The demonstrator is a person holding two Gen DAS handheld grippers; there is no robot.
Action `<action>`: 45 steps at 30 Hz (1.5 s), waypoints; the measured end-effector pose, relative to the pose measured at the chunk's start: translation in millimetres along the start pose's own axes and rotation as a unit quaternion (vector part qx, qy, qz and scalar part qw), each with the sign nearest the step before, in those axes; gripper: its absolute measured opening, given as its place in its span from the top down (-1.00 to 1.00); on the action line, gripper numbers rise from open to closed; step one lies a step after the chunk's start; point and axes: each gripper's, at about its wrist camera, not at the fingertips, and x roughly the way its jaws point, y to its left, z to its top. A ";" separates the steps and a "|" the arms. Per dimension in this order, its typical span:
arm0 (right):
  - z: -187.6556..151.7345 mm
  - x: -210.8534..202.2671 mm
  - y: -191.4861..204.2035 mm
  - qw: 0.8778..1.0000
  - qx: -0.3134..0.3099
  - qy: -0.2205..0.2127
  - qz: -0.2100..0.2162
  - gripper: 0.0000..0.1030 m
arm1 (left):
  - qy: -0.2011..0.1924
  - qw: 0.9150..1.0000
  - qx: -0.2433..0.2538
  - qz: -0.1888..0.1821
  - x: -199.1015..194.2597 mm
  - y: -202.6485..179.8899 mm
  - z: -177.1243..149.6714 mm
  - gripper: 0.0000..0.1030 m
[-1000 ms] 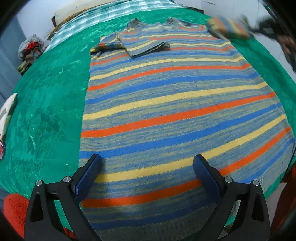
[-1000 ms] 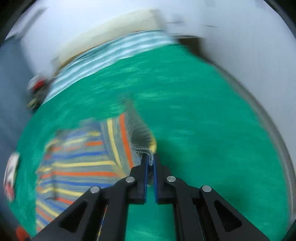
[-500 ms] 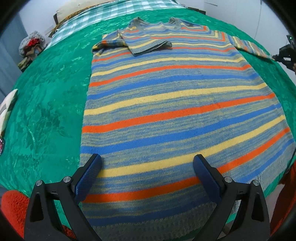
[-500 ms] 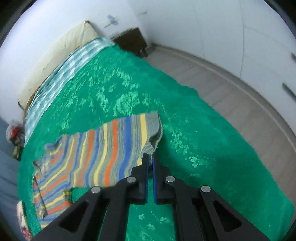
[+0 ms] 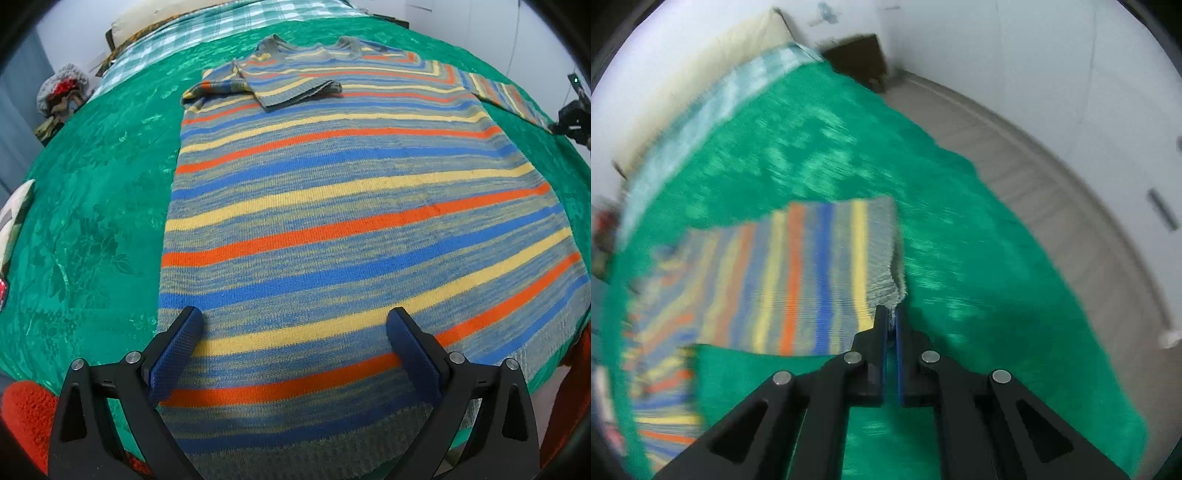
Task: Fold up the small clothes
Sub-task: 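Grasp a folded sleeve with the right gripper and pull it outward from the body, then grasp the other folded sleeve cuff with the left gripper and pull it outward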
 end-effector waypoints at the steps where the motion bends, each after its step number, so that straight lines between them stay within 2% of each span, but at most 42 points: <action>1: -0.9 2.1 -2.0 1.000 0.002 0.000 -0.011 0.95 | 0.000 1.000 0.000 0.000 0.0 0.6 0.1 -0.95; 3: -3.7 6.7 -7.1 1.000 0.012 0.003 -0.019 0.96 | -0.001 1.000 0.000 0.000 0.3 1.3 -0.3 -0.95; 8: -5.6 8.2 4.5 0.998 -0.023 -0.004 -0.063 0.96 | -0.001 1.000 0.003 0.001 2.6 2.8 0.4 -0.97; 14: -5.4 10.0 6.5 0.997 -0.038 -0.012 -0.069 0.92 | 0.008 1.000 0.006 0.000 1.4 4.1 1.0 -0.97; 15: -6.3 7.7 6.2 0.997 -0.042 -0.011 -0.058 0.70 | 0.014 1.000 0.010 0.002 -1.4 4.8 2.0 -0.96; 16: -7.2 6.2 6.6 0.997 -0.043 -0.010 -0.056 0.39 | 0.017 1.000 0.013 0.005 -4.8 4.7 2.6 -0.94; 18: -13.8 -12.8 8.9 0.997 -0.053 -0.019 -0.061 0.09 | 0.011 1.000 0.010 0.009 -22.3 9.7 6.4 -0.94; 20: -22.5 -34.3 17.2 0.994 -0.085 -0.032 -0.065 0.08 | -0.004 1.000 0.000 -0.012 -42.1 17.5 13.5 -0.94; 22: -40.2 -59.4 32.8 0.990 -0.127 -0.036 -0.044 0.08 | -0.030 0.999 0.004 -0.035 -67.1 27.0 32.3 -0.94; 23: -55.2 -74.3 46.1 0.987 -0.156 -0.033 -0.019 0.07 | -0.046 0.998 0.011 -0.037 -76.9 30.4 44.7 -0.95; 25: -87.1 -96.7 73.8 0.978 -0.205 -0.019 0.042 -0.03 | -0.079 0.996 0.024 -0.034 -91.6 35.6 75.5 -0.96; 27: -135.4 -116.4 109.8 0.958 -0.258 0.008 0.123 -0.07 | -0.099 0.994 0.027 -0.048 -93.2 41.0 109.6 -0.99; 29: -177.7 -122.4 139.5 0.940 -0.293 0.031 0.171 -0.07 | -0.074 0.993 0.015 -0.091 -67.2 46.3 142.4 -0.99; 30: -196.1 -123.2 144.3 0.936 -0.301 0.037 0.180 -0.07 | -0.047 0.994 -0.010 -0.102 -39.8 52.0 157.4 -0.99; 33: -251.6 -112.5 174.5 0.920 -0.338 0.052 0.190 -0.07 | 0.009 0.992 -0.093 -0.088 27.2 68.4 174.2 -0.94; 35: -271.5 -105.3 180.2 0.916 -0.352 0.061 0.181 -0.06 | 0.033 0.987 -0.137 -0.082 62.1 75.3 174.9 -0.76; 37: -282.6 -102.8 182.8 0.910 -0.372 0.055 0.176 -0.06 | 0.044 0.978 -0.176 -0.102 87.0 75.9 175.4 -0.59; 39: -286.2 -100.1 184.2 0.906 -0.388 0.047 0.164 -0.06 | 0.041 0.973 -0.194 -0.122 95.5 72.9 176.3 -0.20; 40: -289.5 -100.6 183.0 0.905 -0.390 0.046 0.162 -0.07 | 0.042 0.970 -0.200 -0.130 99.5 71.3 176.3 0.63; 41: -289.2 -98.7 181.8 0.906 -0.386 0.049 0.164 -0.07 | 0.050 0.968 -0.204 -0.138 101.7 71.5 177.2 0.93; 42: -283.5 -95.7 178.7 0.908 -0.382 0.052 0.166 -0.07 | 0.055 0.963 -0.219 -0.147 100.5 77.6 176.2 0.98; 45: -275.4 -97.4 173.9 0.913 -0.368 0.051 0.166 -0.07 | 0.031 0.958 -0.242 -0.152 66.1 110.3 173.0 0.98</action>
